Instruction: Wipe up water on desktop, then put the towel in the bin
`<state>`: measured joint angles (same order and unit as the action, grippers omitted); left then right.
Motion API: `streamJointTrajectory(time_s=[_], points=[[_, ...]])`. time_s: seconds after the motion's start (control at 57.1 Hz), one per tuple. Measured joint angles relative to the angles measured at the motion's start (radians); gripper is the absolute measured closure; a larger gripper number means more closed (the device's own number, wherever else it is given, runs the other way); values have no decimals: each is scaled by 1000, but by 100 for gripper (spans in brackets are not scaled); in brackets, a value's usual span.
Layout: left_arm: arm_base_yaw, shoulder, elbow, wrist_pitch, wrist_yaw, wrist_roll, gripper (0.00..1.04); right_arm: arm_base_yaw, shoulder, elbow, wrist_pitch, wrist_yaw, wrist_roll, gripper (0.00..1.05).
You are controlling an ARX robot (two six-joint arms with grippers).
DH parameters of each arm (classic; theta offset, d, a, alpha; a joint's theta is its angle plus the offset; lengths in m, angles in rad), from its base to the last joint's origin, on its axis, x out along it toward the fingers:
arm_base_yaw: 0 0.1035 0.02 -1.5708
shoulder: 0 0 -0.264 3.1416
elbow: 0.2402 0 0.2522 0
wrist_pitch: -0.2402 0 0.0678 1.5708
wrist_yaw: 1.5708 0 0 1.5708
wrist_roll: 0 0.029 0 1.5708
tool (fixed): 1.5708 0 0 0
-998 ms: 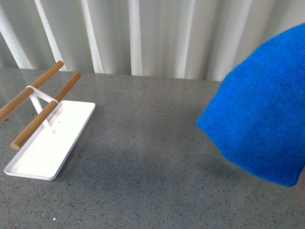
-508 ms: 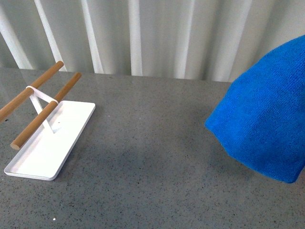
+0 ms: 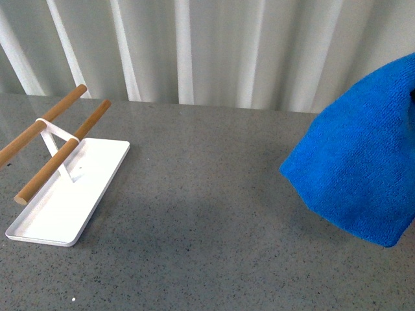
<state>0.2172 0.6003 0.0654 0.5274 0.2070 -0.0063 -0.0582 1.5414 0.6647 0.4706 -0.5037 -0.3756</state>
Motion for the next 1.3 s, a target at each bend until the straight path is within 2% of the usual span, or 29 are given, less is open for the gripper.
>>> streamJointTrajectory(time_s=[0.158,0.245,0.315,0.403,0.613,0.98,1.085,1.296], points=[[-64,-102,-25,-77,-60,-1,101,48,0,72,-116,117,-8,101],[-98,-139,-43,-68,-93,1,101,91,3,138,-184,182,-1,101],[-177,-190,-43,-121,-196,1,101,118,18,202,-237,228,20,101],[-213,-242,-43,-163,-201,2,101,141,42,270,-304,268,64,101],[-217,-333,-43,-255,-205,2,101,199,100,370,-383,365,122,101],[-217,-431,-43,-355,-205,2,101,229,165,468,-465,414,246,101],[-217,-557,-43,-513,-206,1,101,232,192,504,-491,429,288,101],[-217,-596,-43,-526,-206,2,101,251,243,516,-506,452,350,101]])
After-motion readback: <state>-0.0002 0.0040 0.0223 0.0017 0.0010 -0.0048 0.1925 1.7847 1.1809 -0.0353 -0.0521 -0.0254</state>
